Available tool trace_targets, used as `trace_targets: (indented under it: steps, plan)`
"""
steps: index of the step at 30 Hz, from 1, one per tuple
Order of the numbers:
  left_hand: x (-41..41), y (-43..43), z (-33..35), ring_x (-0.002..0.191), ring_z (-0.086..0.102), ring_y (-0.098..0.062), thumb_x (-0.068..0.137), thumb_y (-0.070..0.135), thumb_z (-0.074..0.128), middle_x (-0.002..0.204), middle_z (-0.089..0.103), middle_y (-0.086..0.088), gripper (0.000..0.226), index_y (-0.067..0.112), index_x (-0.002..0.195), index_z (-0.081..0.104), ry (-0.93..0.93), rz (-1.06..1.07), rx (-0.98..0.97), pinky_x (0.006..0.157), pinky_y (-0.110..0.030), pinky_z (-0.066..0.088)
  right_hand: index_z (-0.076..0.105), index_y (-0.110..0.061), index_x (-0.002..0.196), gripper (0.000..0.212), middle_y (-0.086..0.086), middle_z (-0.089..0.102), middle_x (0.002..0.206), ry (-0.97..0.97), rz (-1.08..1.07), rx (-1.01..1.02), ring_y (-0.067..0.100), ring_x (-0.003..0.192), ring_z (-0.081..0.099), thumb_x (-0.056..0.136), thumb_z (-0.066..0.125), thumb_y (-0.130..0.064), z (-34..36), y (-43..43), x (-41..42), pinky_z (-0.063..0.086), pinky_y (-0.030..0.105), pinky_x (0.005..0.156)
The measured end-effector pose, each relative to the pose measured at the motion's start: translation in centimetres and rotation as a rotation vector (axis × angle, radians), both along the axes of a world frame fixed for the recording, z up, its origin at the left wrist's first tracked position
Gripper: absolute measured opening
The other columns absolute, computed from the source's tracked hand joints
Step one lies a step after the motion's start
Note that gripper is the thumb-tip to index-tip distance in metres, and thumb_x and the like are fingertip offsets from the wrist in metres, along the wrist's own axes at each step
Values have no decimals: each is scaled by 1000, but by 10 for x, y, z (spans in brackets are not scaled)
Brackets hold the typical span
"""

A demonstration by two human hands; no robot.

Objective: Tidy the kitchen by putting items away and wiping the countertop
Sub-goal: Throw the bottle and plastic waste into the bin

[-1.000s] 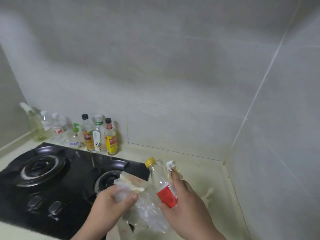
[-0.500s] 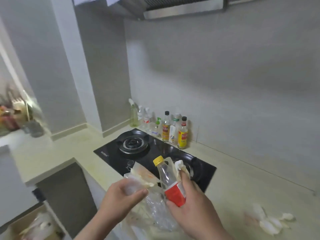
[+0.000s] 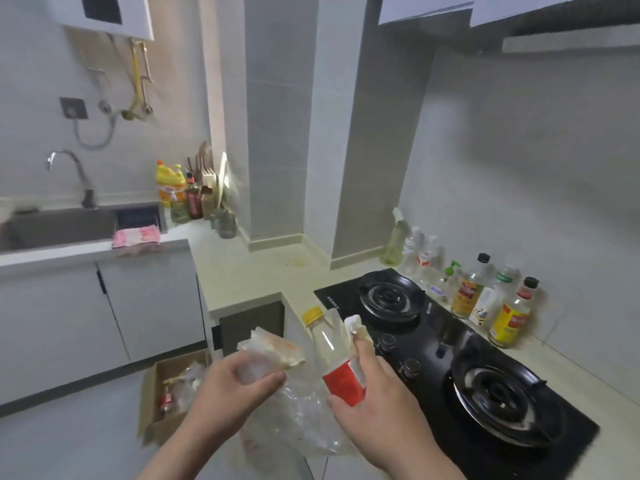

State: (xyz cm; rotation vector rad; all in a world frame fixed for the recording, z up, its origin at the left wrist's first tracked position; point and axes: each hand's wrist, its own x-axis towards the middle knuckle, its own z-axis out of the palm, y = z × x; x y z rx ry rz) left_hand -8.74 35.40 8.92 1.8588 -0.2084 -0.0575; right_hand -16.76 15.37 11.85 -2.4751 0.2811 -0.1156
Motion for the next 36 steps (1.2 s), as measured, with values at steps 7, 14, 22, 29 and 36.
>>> trace_targets:
  steps: [7,14,22,29,36]
  plan:
    - [71,115,-14,74,67,2,68,29,87,79,75,15,22,43,78,74,-35,95,-13,70,-26,50,-17,-59,145,101,-16,45,140,-19,89,9,12,119,54,80,60,-66,-9,107,90,46,29,98]
    - [120,208,-25,75,69,-5,69,27,87,80,76,7,14,22,79,78,-11,194,-25,72,-28,52,-19,-63,142,100,-19,47,122,-22,195,31,8,104,57,82,61,-64,-19,194,159,46,24,82]
    - [166,273,-39,77,68,0,73,19,84,82,76,11,13,21,84,77,-11,322,-3,68,-13,49,-20,-63,142,100,-14,50,121,12,336,15,10,102,57,82,60,-61,-32,253,231,49,28,84]
    - [232,301,-53,73,66,3,73,19,85,80,75,12,11,19,81,76,11,407,13,65,-9,46,-9,-61,145,95,-18,44,144,17,423,54,13,116,57,80,61,-59,-52,280,314,48,29,91]
    - [341,312,-67,70,65,5,74,15,83,79,75,13,10,21,79,76,45,472,51,64,-9,47,-7,-55,148,94,-15,50,133,56,485,70,12,111,57,82,61,-63,-68,293,439,50,29,90]
